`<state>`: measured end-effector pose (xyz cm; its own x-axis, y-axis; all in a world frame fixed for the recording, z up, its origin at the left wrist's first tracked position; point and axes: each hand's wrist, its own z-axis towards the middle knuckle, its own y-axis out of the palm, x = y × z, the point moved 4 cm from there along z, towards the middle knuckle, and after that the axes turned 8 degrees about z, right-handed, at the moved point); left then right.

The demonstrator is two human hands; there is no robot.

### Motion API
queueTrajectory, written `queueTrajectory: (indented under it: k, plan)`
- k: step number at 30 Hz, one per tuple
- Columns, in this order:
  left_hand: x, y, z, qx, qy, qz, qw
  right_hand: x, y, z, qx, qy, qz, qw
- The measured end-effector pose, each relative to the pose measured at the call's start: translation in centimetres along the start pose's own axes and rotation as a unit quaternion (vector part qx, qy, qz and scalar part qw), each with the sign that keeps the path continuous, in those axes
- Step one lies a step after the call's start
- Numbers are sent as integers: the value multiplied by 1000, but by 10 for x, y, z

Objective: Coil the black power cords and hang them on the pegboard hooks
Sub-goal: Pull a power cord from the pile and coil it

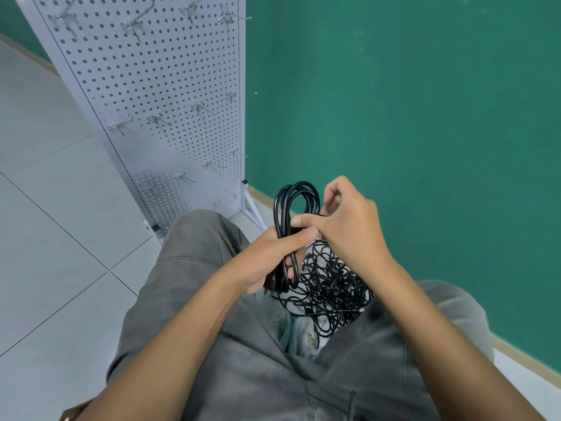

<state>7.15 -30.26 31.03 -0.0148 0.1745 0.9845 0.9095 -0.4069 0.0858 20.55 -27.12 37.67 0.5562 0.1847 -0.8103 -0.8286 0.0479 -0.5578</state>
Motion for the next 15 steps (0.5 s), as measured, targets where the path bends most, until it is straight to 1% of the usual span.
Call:
queueTrajectory:
  k: [2, 5, 8, 11, 15]
  plan:
    - [-1, 1, -2, -2, -13, -36, 999, 6, 2, -3, -6, 15, 49, 999]
    - [0, -1, -4, -4, -23, -108, 994, 18, 4, -10, -41, 25, 169, 984]
    - [2, -4, -5, -3, -23, -138, 990, 35, 5, -18, -60, 42, 208, 975]
    - [1, -7, -3, 2, -10, -131, 991, 49, 5, -26, -74, 67, 206, 973]
    - [2, -8, -3, 18, -26, -66, 997, 53, -2, -30, -36, 101, 316, 943]
